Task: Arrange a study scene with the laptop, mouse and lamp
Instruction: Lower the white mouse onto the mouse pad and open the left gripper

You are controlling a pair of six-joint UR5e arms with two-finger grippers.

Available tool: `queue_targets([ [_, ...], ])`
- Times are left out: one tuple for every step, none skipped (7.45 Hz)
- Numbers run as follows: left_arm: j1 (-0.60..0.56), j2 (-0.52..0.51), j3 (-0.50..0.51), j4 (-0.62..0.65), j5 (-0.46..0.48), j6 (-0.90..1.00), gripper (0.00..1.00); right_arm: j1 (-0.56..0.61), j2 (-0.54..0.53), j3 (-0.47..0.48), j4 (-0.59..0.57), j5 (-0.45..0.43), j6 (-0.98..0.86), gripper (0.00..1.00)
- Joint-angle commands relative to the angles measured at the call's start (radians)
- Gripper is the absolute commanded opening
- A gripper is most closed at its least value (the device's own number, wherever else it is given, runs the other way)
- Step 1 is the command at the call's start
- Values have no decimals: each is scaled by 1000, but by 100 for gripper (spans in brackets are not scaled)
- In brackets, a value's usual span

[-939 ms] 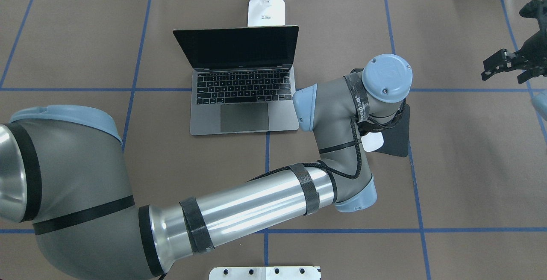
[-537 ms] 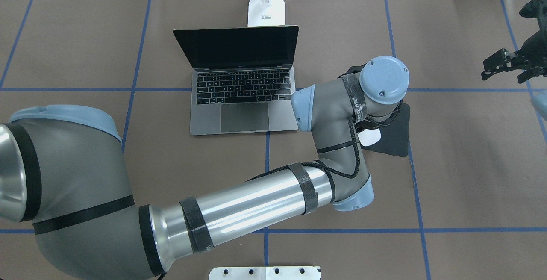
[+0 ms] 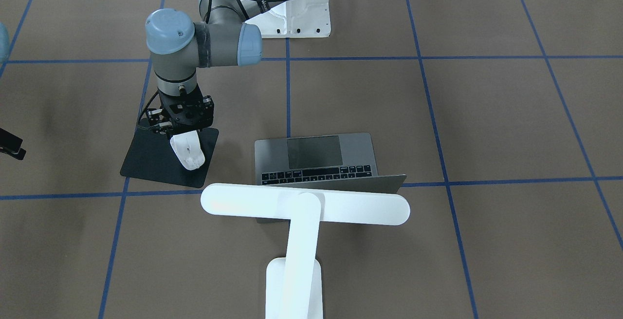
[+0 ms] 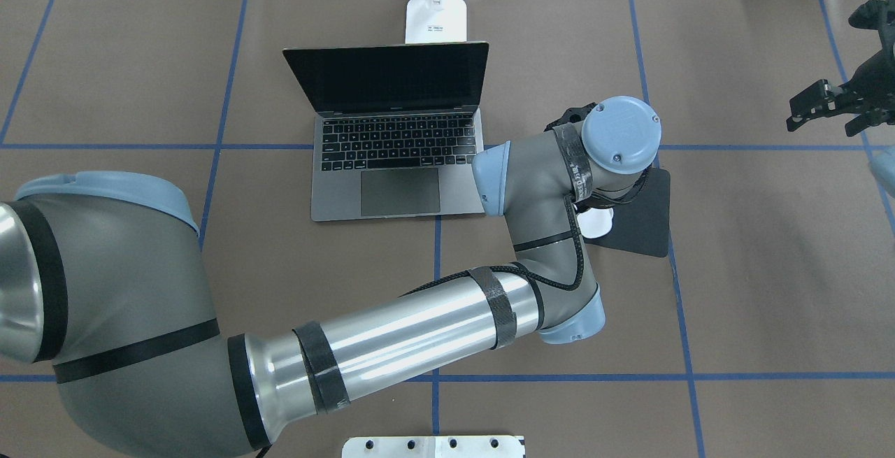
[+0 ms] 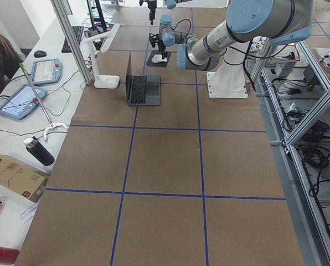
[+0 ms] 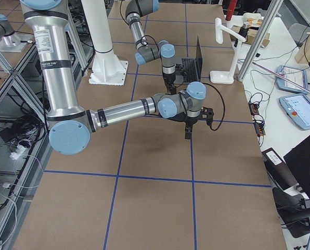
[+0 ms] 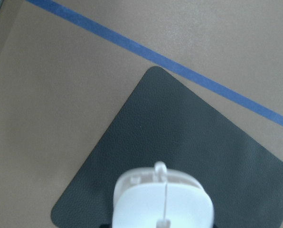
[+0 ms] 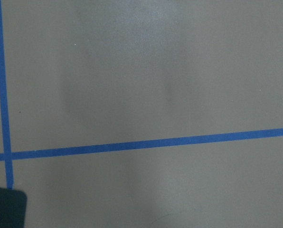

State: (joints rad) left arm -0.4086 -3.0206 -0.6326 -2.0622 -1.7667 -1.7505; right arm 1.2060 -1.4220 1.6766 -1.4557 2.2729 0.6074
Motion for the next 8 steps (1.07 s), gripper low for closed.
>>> queue_targets([
  [-3,-1,1,-3,3,-36,88,1,2,2,0,0,0,100],
  [-4,0,1,-3,1,-37,88,0,2,0,2,0,0,100],
  [-4,-1,-1,-3,1,-38,88,0,3,2,2,0,0,100],
  [-4,-1,-1,-3,1,-38,88,0,3,2,2,0,0,100],
  [-7,-1,-7,-1,-2,-37,96,0,5,0,2,0,0,100],
  [-12,0,-25,4,-8,-31,97,0,8,0,2,0,0,100],
  [-15,3,-70,31,-32,-24,99,1,8,0,2,0,-2,100],
  [-32,9,-146,121,-100,-8,99,3,8,2,2,0,0,100],
])
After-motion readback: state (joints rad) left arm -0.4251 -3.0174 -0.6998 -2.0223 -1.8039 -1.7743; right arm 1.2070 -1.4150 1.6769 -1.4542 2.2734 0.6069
